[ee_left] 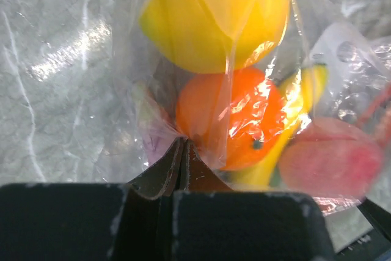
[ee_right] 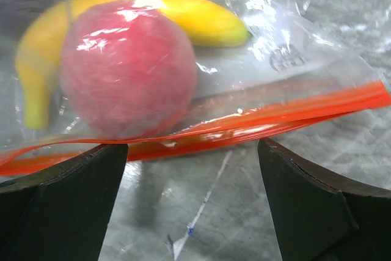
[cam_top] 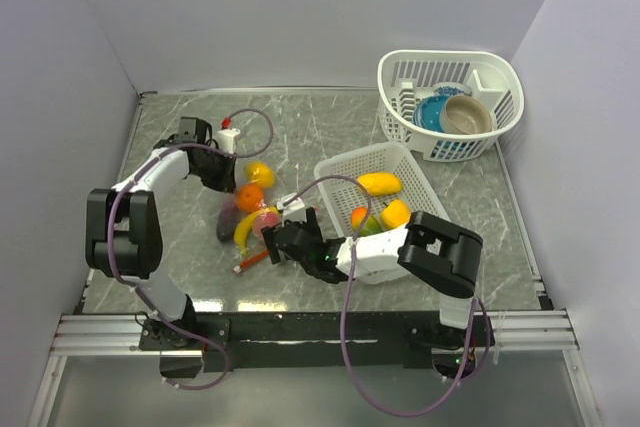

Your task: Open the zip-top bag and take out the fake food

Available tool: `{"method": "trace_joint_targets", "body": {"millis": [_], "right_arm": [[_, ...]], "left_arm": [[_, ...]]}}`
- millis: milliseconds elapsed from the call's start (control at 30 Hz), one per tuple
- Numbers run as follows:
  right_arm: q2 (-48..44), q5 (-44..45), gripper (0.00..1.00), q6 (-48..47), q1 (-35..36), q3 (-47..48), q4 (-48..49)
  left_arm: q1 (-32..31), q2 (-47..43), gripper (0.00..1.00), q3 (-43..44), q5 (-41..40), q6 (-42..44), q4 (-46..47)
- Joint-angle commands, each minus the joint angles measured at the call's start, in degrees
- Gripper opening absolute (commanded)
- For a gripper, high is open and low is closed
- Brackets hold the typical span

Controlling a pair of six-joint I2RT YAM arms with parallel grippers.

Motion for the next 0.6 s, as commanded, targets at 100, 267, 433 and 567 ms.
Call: {"method": "trace_joint_targets", "body": {"millis": [100,267,433,567], "right_arm": [[2.1,1.0,0.95,-3.1,1.3,6.2,5.1],[2.5,0.9,0.95,-4.7,1.7,7.7,6.2],[0.7,0.9,0.95,-5.0,2.1,9.4,3.3],[-1.6,2.1,0.95,-2.8,2.6,7.5,0.5]], "left_arm": [[-4.0,2.1,0.01,-3.0,-7.6,0.2,5.2],[-6.1,3.6,0.01,-4.5,-8.8,-0.2,6.2],[-7.3,3.7,0.01,-5.2,-9.4,-0.5,6.8],[-7.3,4.3,0.01,-5.4,-10.0,-0.5,7.3]]}}
